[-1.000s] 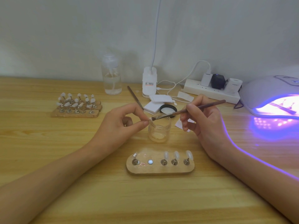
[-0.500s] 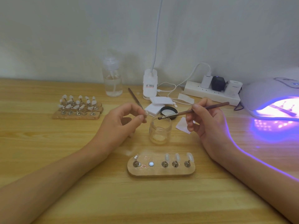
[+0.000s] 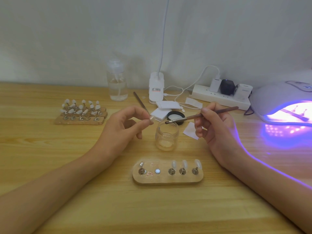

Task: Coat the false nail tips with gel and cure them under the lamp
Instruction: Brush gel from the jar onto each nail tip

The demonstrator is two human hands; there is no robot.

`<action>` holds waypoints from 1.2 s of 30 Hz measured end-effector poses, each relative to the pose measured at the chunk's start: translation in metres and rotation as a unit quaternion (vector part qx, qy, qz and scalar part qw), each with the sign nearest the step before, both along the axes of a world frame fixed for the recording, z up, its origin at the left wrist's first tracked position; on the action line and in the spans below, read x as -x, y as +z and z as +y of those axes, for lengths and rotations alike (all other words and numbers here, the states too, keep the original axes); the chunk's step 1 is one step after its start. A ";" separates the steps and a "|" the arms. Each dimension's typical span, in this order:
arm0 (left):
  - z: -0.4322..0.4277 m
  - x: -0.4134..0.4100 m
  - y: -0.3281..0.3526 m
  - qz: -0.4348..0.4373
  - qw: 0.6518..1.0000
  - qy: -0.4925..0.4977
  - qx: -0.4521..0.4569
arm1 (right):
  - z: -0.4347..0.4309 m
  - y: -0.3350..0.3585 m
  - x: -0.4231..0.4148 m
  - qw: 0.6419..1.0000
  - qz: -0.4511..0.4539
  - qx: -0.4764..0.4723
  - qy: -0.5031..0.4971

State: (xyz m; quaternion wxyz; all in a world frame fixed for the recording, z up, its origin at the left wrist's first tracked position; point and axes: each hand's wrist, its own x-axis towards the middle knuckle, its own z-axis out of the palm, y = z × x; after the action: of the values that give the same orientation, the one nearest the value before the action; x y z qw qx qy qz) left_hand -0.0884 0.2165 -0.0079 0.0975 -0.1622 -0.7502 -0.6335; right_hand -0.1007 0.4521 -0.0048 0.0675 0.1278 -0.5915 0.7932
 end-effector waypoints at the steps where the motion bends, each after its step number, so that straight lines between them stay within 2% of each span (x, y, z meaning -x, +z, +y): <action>1: 0.000 0.000 0.000 0.002 1.000 -0.002 0.011 | 0.000 0.000 0.000 1.000 -0.001 0.002 0.000; 6: 0.001 0.001 -0.004 0.003 0.998 -0.010 0.064 | -0.001 0.001 -0.001 1.000 -0.003 0.004 0.018; 21: 0.001 0.000 -0.001 0.003 0.998 -0.024 0.057 | -0.002 0.000 0.002 0.997 -0.007 -0.029 0.071; 28: 0.001 0.000 0.000 0.006 0.998 -0.020 0.066 | -0.001 -0.002 0.001 0.999 -0.015 -0.028 0.033; 33: 0.000 0.000 -0.001 0.007 0.997 -0.019 0.071 | -0.002 -0.001 0.001 0.996 0.000 -0.037 0.079; 36: 0.000 0.000 -0.002 0.009 0.997 -0.020 0.073 | -0.002 -0.002 0.001 0.997 -0.004 -0.043 0.063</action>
State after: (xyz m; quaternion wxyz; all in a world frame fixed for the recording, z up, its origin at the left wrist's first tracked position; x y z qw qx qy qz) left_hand -0.0880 0.2162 -0.0096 0.0793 -0.1890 -0.7903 -0.5774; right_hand -0.1020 0.4502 -0.0067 0.0089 0.1643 -0.6162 0.7702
